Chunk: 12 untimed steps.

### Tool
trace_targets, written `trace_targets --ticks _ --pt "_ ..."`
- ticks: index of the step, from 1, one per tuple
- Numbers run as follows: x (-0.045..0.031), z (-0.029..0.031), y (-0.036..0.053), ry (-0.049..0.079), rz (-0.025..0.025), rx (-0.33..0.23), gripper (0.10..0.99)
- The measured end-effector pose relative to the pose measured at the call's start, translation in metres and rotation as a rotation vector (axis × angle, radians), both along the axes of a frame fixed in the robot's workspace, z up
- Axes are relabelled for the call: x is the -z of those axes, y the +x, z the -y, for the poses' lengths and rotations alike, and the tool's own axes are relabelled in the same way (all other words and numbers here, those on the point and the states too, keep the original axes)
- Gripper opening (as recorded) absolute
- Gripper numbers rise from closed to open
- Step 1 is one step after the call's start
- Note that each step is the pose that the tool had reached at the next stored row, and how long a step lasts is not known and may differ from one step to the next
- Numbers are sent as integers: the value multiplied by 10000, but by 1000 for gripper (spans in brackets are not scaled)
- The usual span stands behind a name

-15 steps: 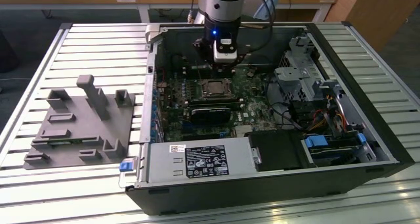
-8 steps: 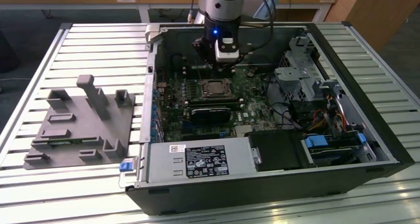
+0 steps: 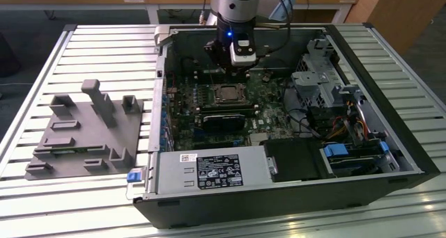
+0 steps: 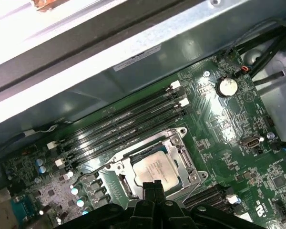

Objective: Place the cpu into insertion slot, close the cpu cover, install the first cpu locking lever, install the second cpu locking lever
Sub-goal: 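Install the first cpu locking lever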

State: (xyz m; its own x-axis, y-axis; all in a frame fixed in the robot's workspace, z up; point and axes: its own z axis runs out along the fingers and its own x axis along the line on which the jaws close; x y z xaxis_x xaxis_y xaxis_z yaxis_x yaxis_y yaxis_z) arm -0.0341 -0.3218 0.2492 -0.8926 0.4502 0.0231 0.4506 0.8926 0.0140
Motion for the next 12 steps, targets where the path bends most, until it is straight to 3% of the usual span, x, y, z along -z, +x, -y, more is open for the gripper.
trace_targets --ticks 12 --pt "0 0 0 0 0 -570 106"
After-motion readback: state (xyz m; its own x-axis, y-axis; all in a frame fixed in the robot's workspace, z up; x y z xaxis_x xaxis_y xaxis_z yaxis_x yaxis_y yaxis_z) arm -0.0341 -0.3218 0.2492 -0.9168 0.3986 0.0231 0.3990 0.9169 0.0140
